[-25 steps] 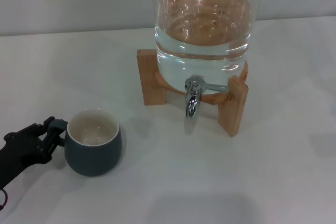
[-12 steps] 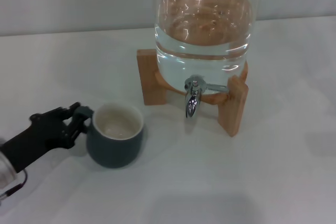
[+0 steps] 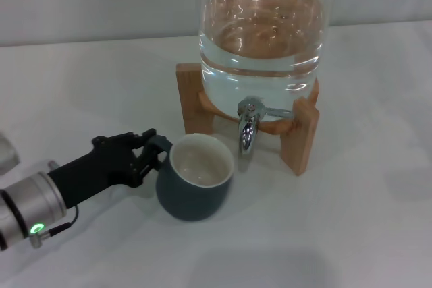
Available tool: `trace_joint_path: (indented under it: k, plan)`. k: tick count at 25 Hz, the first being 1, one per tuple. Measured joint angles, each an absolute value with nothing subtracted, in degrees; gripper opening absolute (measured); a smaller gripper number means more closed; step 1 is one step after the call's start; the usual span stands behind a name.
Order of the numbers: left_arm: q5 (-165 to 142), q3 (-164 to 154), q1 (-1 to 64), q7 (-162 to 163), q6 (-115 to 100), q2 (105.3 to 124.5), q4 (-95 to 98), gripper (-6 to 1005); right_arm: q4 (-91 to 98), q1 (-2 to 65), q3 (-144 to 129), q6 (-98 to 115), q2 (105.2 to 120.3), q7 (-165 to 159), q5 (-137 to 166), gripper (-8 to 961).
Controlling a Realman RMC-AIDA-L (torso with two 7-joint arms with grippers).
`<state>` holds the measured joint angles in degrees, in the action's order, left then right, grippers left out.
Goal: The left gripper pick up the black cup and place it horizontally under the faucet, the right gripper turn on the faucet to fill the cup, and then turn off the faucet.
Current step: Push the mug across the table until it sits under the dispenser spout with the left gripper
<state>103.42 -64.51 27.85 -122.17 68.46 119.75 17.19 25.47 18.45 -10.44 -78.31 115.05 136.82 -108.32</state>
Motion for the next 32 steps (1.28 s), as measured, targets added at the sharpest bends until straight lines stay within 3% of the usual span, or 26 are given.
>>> trace_joint_path:
  k: [14, 32]
  plan:
    - [103.80, -65.52, 34.55, -122.17, 66.16, 120.37, 11.57, 199, 25.31, 18.50, -11.03, -79.29, 115.04, 136.96, -108.52, 826]
    - [103.89, -68.13, 35.69, -121.43, 64.66, 120.49, 10.81, 195, 25.31, 18.58, -11.07, -79.03, 115.05, 136.95, -108.72, 826]
